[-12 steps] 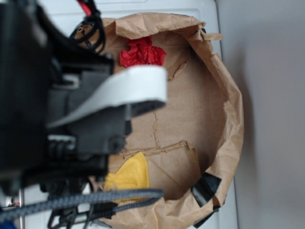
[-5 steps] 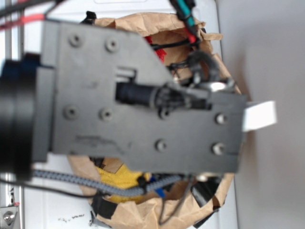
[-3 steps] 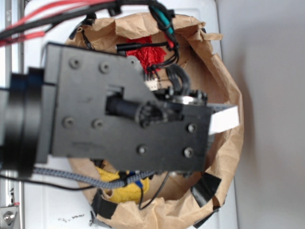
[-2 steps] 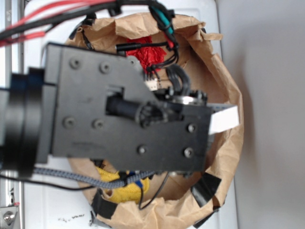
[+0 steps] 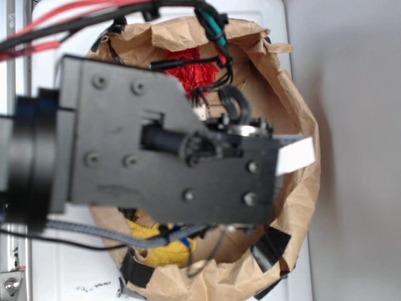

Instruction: Grab the red paper.

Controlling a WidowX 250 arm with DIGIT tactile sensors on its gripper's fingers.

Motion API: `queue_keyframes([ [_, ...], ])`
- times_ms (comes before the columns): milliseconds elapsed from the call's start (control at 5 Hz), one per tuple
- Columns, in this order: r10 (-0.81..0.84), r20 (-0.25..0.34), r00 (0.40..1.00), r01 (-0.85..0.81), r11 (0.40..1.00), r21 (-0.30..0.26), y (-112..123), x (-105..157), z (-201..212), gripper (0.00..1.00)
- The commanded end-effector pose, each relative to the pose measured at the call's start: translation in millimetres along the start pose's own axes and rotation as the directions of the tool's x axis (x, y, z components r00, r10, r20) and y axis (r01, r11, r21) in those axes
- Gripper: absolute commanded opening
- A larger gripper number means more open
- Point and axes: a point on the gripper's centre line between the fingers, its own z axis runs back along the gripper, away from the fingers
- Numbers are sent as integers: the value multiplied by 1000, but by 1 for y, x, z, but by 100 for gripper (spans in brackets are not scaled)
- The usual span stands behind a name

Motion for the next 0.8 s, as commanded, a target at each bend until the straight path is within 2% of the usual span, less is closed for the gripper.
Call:
queue_keyframes([
  [0,377,-18,926,-373,906,-202,10,20,6,100],
  [200,551,-6,835,-530,800,-282,14,18,3,100],
  [400,664,-17,747,-640,712,-289,16,22,-7,100],
  [600,766,-53,641,-750,609,-257,20,39,-18,100],
])
